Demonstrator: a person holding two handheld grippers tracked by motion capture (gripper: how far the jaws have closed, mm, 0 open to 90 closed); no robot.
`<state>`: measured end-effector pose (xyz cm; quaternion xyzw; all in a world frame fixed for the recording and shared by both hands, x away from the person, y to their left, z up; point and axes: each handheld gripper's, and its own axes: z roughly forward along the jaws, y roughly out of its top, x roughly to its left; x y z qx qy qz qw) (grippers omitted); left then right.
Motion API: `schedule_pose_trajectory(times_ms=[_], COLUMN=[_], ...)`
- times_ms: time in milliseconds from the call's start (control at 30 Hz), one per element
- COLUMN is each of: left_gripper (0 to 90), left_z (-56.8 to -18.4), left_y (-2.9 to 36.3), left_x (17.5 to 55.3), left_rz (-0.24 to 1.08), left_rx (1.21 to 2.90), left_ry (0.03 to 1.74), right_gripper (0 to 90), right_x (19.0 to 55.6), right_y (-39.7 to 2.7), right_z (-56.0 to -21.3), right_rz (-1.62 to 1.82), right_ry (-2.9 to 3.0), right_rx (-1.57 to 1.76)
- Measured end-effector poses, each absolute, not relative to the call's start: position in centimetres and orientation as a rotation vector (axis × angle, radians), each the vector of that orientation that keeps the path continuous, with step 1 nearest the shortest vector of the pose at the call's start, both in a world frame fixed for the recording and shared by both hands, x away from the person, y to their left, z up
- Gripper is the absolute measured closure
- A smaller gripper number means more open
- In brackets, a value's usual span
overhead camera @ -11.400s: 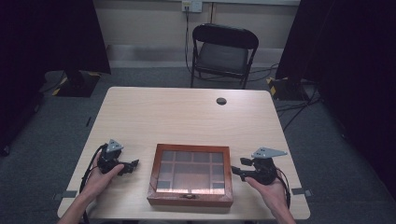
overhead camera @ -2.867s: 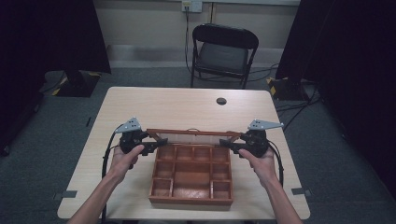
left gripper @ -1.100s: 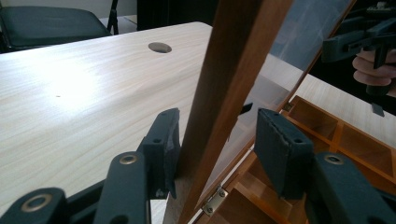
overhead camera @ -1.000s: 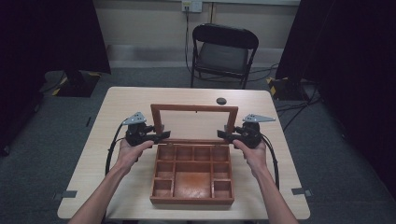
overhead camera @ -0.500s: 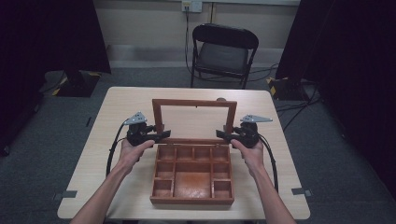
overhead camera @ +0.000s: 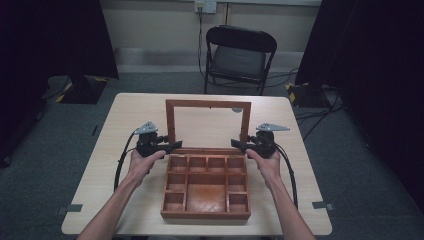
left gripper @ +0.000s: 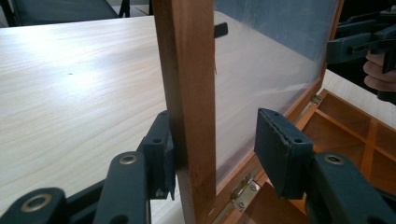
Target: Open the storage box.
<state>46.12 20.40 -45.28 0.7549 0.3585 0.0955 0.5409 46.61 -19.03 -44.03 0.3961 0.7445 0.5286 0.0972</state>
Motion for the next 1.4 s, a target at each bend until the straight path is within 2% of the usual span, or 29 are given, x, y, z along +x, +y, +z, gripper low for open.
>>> schedule_pose_trajectory(times_ms=[267, 800, 1033, 1400], left_gripper=[49.7, 37.5, 31.9, 30.9], left_z=[-45.9, -47.1, -47.6, -48.3], left_y=[20.6, 20.1, 19.9, 20.6], left_x=[46.7, 47.7, 48.1, 48.3], left_rz=[0.178, 0.111, 0.088, 0.063], left_rx=[1.770, 1.816, 1.825, 1.837], left_ry=[0.882, 0.927, 0.953, 1.000], right_gripper=[43.4, 35.1, 28.1, 22.5], right_x=[47.1, 48.2, 48.5, 48.8], right_y=[-19.0, -18.7, -18.6, -18.7], right_z=[-44.5, -46.0, -46.6, -47.3], right_rz=[1.562, 1.546, 1.539, 1.487], right_ry=[2.200, 2.222, 2.231, 2.240], right_rx=[1.207, 1.312, 1.357, 1.408])
